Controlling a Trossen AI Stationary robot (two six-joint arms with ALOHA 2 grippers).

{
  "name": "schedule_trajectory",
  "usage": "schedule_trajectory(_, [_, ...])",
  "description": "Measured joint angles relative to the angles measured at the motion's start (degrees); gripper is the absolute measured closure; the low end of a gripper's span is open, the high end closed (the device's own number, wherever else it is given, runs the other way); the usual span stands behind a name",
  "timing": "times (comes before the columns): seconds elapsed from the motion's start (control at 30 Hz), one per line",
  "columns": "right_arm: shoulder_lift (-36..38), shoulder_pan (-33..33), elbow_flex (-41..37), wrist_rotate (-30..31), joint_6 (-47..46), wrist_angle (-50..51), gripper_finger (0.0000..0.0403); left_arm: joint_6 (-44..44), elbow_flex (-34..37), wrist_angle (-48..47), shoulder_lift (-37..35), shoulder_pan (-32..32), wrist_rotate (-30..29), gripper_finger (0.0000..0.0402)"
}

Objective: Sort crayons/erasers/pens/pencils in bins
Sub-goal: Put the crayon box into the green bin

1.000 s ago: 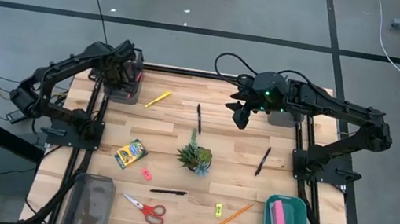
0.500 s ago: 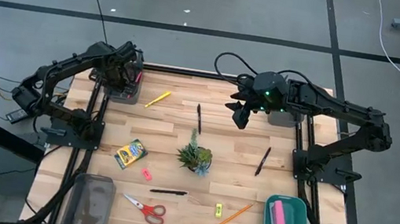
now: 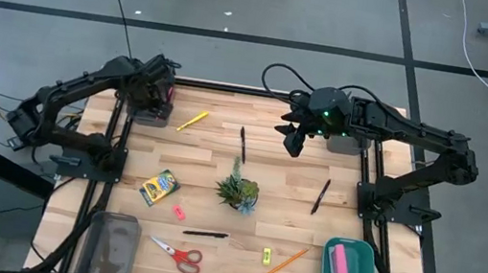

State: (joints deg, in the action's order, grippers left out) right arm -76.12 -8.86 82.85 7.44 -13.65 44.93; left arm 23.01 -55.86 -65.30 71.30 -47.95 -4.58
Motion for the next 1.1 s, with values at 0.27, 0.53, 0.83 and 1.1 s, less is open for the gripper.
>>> schedule_trajectory(0.27, [0.0,0.0,0.0,-0.01,-7.48,3.26,0.0218,-1.66,-0.07,8.02,-1.02,12.97,14.13,0.0228])
schedule_trajectory(0.53, [0.04,1.04,-0.68,-2.09,-16.4,10.4,0.0218,-4.0,-0.07,19.62,-1.02,26.88,20.64,0.0234])
schedule_trajectory(0.83, [0.02,11.09,-7.15,-7.13,-28.61,8.95,0.0218,-5.55,-0.07,28.73,-1.02,36.28,23.86,0.0237])
schedule_trajectory(1.1, [-0.14,24.35,-17.56,-6.33,-34.4,-9.53,0.0218,-9.32,-0.07,28.73,-1.02,40.6,24.04,0.0237])
